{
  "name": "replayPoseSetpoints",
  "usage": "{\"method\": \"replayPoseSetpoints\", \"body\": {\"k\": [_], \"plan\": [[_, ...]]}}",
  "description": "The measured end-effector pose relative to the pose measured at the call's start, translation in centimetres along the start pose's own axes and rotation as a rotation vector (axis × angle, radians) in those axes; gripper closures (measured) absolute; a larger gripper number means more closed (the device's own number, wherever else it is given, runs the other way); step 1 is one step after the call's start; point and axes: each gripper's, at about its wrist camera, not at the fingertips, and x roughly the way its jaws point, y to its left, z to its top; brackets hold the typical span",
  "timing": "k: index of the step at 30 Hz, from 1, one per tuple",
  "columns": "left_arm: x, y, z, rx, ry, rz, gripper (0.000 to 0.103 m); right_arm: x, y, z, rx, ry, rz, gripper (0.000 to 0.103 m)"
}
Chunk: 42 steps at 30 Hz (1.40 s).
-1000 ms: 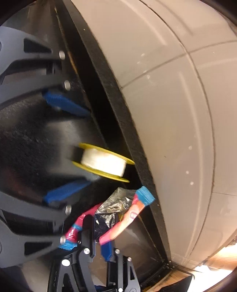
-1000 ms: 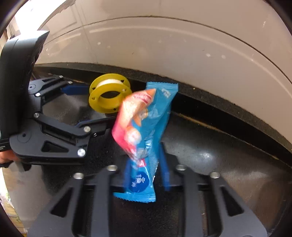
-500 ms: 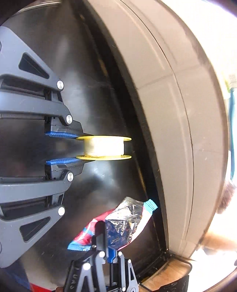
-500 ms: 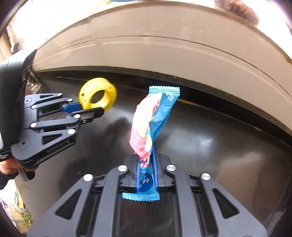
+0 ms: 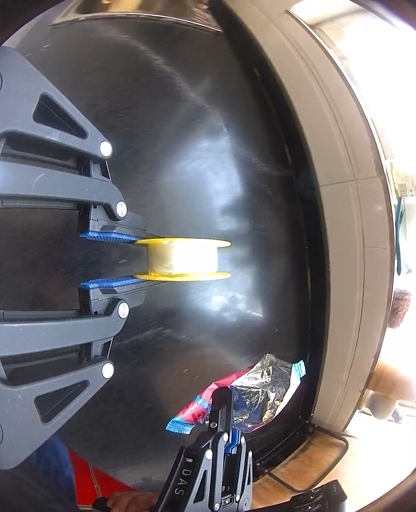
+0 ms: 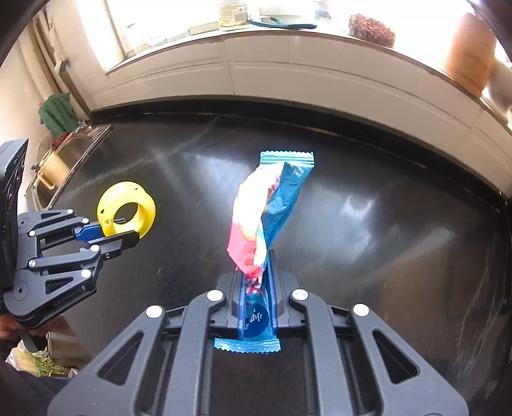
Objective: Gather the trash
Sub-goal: 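Carry the tape roll and snack wrapper over the bin and release both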
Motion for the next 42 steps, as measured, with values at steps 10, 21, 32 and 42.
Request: {"method": "replayPoseSetpoints", "body": {"k": [10,21,32,42], "plan": [[-2.6,-1.0,-3.0,-0.021,-0.025,0.022,0.085,-1.4,1.7,-2.2,-0.038,-0.002,0.019,0.091],[-6.8,3.0,-6.8,-0.194,-0.083,0.148,0.085,-0.6,9.0,0.5,-0.239,-0.012,0.136,0.091],[-13.7,10.2,-19.2,-0.601,-0.071,0.381,0.085,1.0,26.3,-1.3,-0.627,0.071,0.411,0.091],[-17.1,13.6,-33.7,-0.992,-0.003,0.507,0.085,2.9,42.4,-8.5,-0.947,0.257,0.641,0.091]]}}
